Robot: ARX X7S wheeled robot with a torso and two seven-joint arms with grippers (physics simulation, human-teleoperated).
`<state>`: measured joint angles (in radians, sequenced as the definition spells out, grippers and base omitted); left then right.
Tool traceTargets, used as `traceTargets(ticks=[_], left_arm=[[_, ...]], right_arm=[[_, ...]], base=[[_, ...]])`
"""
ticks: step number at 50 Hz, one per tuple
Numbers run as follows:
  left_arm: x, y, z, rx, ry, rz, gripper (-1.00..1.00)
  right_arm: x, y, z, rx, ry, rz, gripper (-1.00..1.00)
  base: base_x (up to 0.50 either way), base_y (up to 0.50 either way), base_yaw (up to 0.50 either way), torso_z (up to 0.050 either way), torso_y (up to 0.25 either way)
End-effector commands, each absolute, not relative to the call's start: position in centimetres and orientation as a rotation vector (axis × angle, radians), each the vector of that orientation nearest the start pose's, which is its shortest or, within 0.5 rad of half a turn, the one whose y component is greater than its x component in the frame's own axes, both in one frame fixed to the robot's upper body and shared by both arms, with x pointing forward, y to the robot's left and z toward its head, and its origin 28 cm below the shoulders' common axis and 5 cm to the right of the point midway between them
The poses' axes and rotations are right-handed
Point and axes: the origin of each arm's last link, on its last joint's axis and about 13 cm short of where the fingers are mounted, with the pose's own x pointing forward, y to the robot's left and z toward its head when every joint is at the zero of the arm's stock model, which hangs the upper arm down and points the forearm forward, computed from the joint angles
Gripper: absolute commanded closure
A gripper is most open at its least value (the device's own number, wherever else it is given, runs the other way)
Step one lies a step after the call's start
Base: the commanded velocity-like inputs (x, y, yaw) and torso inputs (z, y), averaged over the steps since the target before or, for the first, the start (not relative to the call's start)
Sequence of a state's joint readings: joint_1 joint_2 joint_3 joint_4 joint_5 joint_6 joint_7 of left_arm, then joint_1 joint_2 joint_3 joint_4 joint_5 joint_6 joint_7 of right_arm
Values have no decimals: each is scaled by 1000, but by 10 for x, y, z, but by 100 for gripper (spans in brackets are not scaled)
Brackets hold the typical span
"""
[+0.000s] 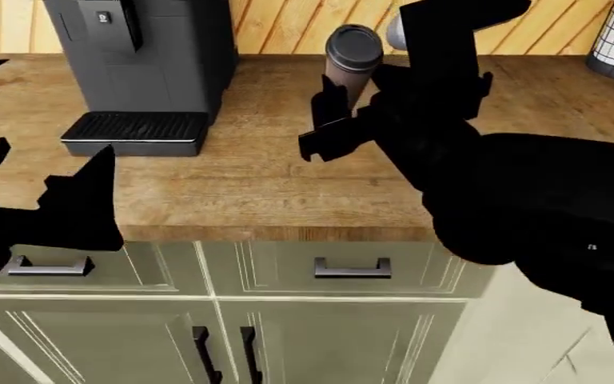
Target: Move the drinks to the dining counter.
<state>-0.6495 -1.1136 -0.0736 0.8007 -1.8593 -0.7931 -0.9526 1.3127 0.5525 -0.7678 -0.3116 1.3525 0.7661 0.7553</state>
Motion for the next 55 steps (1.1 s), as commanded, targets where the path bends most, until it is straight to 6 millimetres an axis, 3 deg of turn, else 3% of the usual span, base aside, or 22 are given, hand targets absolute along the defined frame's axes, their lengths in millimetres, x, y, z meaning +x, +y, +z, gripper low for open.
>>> traceTargets(ticks=[1, 12, 55], left_arm=[[127, 273, 289, 23, -45, -90, -100], [111, 273, 296, 26, -66, -88, -100], [105, 275, 298, 32, -75, -80, -100]], right_arm=[[248, -61, 303, -165, -121, 357, 100], [236, -58, 309, -167, -143, 372, 100], [229, -55, 307, -167, -174, 367, 100]], base=[[-500, -5, 0, 0, 0], [-500, -5, 0, 0, 0], [-500, 14, 0, 0, 0]])
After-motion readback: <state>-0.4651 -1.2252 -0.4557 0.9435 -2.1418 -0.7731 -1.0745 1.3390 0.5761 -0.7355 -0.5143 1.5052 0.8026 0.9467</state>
